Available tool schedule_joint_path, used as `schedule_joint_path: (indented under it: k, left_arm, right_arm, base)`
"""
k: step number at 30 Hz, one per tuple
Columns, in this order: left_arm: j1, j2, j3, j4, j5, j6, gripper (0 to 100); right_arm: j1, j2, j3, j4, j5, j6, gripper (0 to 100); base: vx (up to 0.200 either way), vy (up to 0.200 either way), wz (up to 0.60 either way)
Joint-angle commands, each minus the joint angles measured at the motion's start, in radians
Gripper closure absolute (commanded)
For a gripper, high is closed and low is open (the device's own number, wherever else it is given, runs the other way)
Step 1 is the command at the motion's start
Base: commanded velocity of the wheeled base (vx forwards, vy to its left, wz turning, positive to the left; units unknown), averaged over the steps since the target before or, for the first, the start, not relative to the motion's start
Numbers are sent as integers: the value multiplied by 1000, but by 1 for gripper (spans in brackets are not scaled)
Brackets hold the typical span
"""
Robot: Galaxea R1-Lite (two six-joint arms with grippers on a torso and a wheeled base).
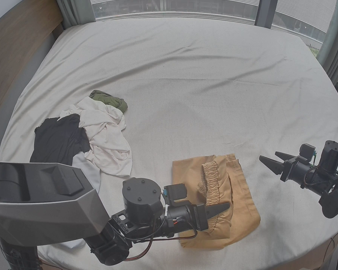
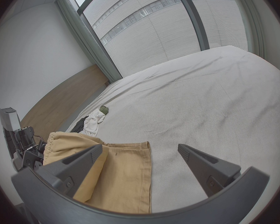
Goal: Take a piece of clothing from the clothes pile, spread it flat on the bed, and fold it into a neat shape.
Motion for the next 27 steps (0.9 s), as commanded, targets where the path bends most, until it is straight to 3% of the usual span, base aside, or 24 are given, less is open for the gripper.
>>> schedule_joint_path:
  k: [1, 24, 25, 27]
  left_arm:
    - [-2, 37, -22, 5, 0, 0, 100]
    - [-4, 60, -37, 3, 0, 0, 100]
    - [-4, 62, -40, 3, 0, 0, 0]
    - [-2, 69, -45, 3, 0, 1, 0]
  right_arm:
    - [0, -1, 0, -1, 0, -1, 0]
    - [0, -11, -1, -1, 0, 1, 0]
    - [0, -11, -1, -1, 0, 1, 0]
    - [0, -11, -1, -1, 0, 1, 0]
  base:
    - [0, 0, 0]
    - [0, 0, 0]
    - [0, 0, 0]
    - [0, 0, 0]
